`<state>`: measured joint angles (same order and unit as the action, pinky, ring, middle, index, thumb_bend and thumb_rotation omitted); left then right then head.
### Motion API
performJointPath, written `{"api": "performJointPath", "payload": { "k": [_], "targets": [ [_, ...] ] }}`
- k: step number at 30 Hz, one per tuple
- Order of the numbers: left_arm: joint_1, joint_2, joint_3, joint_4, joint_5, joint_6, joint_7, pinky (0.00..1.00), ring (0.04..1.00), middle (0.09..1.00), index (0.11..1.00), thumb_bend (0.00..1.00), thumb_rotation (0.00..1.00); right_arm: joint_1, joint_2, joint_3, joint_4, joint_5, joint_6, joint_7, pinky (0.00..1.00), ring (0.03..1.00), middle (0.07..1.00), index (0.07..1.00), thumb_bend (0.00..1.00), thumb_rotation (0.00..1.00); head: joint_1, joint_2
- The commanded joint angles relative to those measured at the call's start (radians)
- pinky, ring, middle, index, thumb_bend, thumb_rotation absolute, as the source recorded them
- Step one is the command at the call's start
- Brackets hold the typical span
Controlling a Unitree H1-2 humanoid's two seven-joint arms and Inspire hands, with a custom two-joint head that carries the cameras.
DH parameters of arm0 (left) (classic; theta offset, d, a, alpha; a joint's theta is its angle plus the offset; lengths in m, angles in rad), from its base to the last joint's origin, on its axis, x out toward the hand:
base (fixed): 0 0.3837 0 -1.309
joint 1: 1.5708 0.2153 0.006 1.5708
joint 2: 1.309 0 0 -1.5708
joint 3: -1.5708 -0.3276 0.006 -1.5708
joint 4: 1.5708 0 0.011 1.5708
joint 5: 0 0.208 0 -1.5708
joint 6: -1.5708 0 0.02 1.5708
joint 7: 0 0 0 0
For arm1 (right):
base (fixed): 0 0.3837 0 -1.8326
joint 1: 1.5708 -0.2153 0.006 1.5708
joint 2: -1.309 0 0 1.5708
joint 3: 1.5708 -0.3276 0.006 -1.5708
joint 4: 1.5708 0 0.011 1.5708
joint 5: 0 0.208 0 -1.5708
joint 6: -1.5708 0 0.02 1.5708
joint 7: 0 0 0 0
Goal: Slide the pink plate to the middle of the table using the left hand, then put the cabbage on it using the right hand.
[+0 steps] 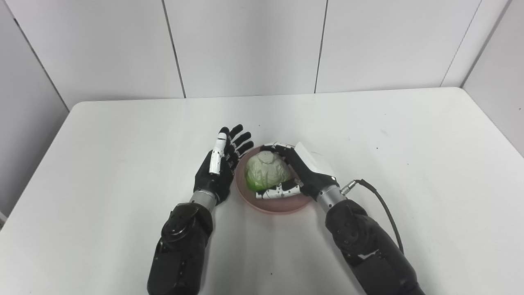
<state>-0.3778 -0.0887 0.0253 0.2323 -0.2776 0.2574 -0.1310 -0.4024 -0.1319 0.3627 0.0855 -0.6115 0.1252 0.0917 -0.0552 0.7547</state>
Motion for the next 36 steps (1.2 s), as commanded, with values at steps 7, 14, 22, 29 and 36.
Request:
{"api": "performJointPath", "payload": {
  "k": [7, 14, 22, 29, 36],
  "targets": [
    [-0.011, 0.006, -0.012, -0.006, 0.029, -0.013, -0.003, 0.86, 0.869, 0.886, 0.884, 0.47, 1.00, -0.025, -0.009, 0.005, -0.077, -0.032, 0.022, 0.056, 0.67, 0.855, 0.960, 0.998, 1.00, 0.53, 0.000, 0.002],
    [-0.010, 0.003, -0.005, -0.003, 0.025, -0.016, -0.005, 0.86, 0.869, 0.884, 0.879, 0.46, 1.00, -0.021, -0.014, -0.011, -0.110, -0.013, 0.014, 0.072, 0.72, 0.895, 0.999, 1.000, 1.00, 0.57, -0.002, 0.003],
    [-0.010, 0.003, 0.000, -0.007, 0.024, -0.009, -0.001, 0.87, 0.864, 0.874, 0.870, 0.46, 1.00, -0.008, -0.020, -0.060, -0.161, 0.037, -0.040, 0.049, 0.75, 0.921, 1.000, 1.000, 1.00, 0.60, -0.008, -0.001],
    [-0.003, 0.005, 0.016, -0.024, -0.005, 0.003, -0.013, 0.87, 0.885, 0.888, 0.878, 0.45, 1.00, 0.012, 0.010, -0.150, -0.190, 0.099, -0.042, -0.032, 0.88, 0.965, 1.000, 1.000, 0.99, 0.79, -0.022, -0.005],
    [0.011, 0.011, 0.023, -0.054, -0.004, -0.007, -0.004, 0.91, 0.887, 0.897, 0.890, 0.46, 1.00, 0.048, 0.069, -0.254, -0.174, 0.220, -0.032, -0.089, 0.94, 0.975, 0.984, 1.000, 0.87, 1.00, -0.025, -0.009]
  ]
}}
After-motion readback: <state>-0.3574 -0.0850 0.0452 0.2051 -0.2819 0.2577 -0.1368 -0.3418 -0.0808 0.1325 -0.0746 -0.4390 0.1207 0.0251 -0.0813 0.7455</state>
